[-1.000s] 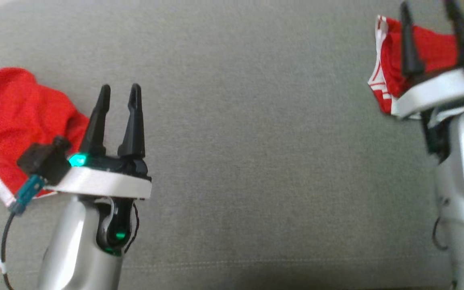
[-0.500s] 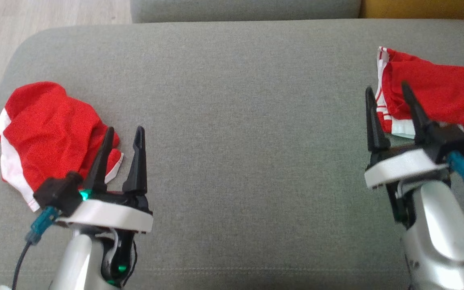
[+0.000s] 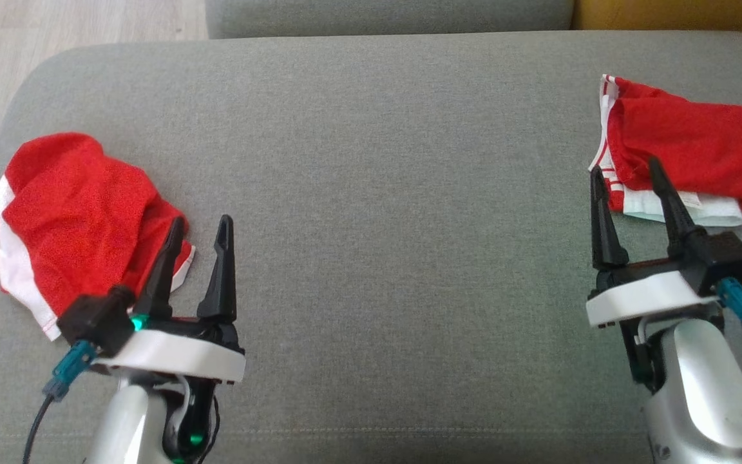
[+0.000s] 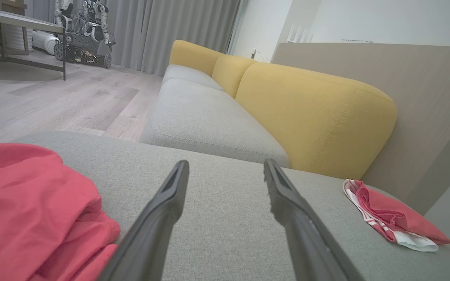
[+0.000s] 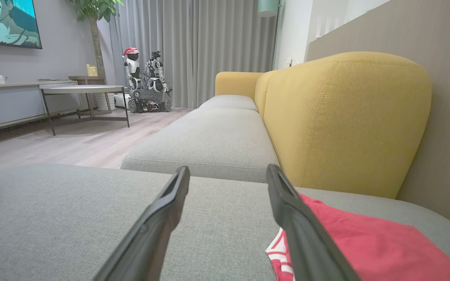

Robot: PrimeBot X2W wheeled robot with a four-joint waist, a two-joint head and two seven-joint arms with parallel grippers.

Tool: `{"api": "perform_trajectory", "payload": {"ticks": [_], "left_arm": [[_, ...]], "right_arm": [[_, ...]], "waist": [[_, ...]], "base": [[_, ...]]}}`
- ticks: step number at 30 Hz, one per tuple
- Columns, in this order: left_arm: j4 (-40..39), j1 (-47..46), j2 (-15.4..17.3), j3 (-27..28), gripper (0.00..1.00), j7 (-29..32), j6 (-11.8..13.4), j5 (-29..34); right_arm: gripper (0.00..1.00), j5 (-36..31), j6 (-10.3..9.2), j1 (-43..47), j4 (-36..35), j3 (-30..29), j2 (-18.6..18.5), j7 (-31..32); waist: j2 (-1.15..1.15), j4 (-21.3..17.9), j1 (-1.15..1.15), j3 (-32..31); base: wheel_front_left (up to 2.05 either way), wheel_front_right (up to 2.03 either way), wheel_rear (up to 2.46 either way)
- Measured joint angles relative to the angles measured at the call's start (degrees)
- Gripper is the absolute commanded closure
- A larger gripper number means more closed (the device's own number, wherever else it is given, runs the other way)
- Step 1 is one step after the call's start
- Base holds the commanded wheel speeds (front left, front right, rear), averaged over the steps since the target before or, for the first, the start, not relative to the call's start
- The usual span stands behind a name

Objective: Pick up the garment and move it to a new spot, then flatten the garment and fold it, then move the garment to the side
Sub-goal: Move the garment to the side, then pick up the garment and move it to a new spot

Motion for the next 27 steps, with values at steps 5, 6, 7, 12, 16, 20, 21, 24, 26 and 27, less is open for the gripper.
{"api": "perform_trajectory", "payload": {"ticks": [5,6,7,12,16,20,21,24,26,27], "left_arm": [[0.0,0.0,0.0,0.0,0.00,0.0,0.0,0.0],[-0.1,0.0,0.0,0.0,0.00,0.0,0.0,0.0],[-0.1,0.0,0.0,0.0,0.00,0.0,0.0,0.0],[0.0,0.0,0.0,0.0,0.00,0.0,0.0,0.0],[0.0,0.0,0.0,0.0,0.00,0.0,0.0,0.0],[0.1,0.0,0.0,0.1,0.00,0.0,0.0,0.0],[0.0,0.0,0.0,0.2,0.00,0.0,0.0,0.0],[0.0,0.0,0.0,0.6,0.00,0.0,0.0,0.0],[0.0,0.0,-0.1,1.3,0.00,0.0,0.0,0.0],[-0.1,0.0,-0.1,1.8,0.00,0.0,0.0,0.0]], "right_arm": [[0.00,0.7,0.00,1.1,-0.1,0.0,0.1,0.0],[0.00,0.7,0.00,1.1,-0.2,0.0,0.1,-0.1],[0.00,0.9,0.00,1.1,-0.2,0.0,0.1,-0.2],[0.00,1.6,0.00,1.1,-0.2,0.0,0.2,-0.2],[0.00,1.7,0.00,1.1,-0.2,0.0,0.2,-0.2],[0.00,2.0,0.00,1.1,-0.2,0.3,0.2,-0.2],[0.00,2.0,0.00,1.1,-0.2,0.5,0.2,-0.2],[0.00,2.1,0.00,1.1,-0.2,0.9,0.2,-0.2],[0.00,2.3,0.00,1.1,-0.2,1.1,0.2,-0.2],[0.00,2.3,0.00,1.0,-0.2,1.2,0.2,-0.2]], "waist": [[0.00,-0.3,0.00,-0.2],[0.00,-0.3,0.00,-0.2],[0.00,-0.3,0.00,-0.1],[0.00,-0.4,0.00,-0.2],[0.00,-0.4,0.00,-0.2],[0.00,0.0,0.00,-0.2],[0.00,0.2,0.00,-0.2],[0.00,0.8,0.00,-0.2],[0.00,1.7,0.00,-0.2],[0.00,2.2,0.00,-0.2]], "base": [[0.00,0.00,0.00],[0.00,0.00,0.00],[0.00,0.00,0.00],[0.00,0.00,0.00],[0.00,0.00,0.00],[0.00,0.00,0.00],[0.00,0.00,0.00],[0.00,0.00,0.00],[0.00,0.00,0.00],[0.00,0.00,0.00]]}}
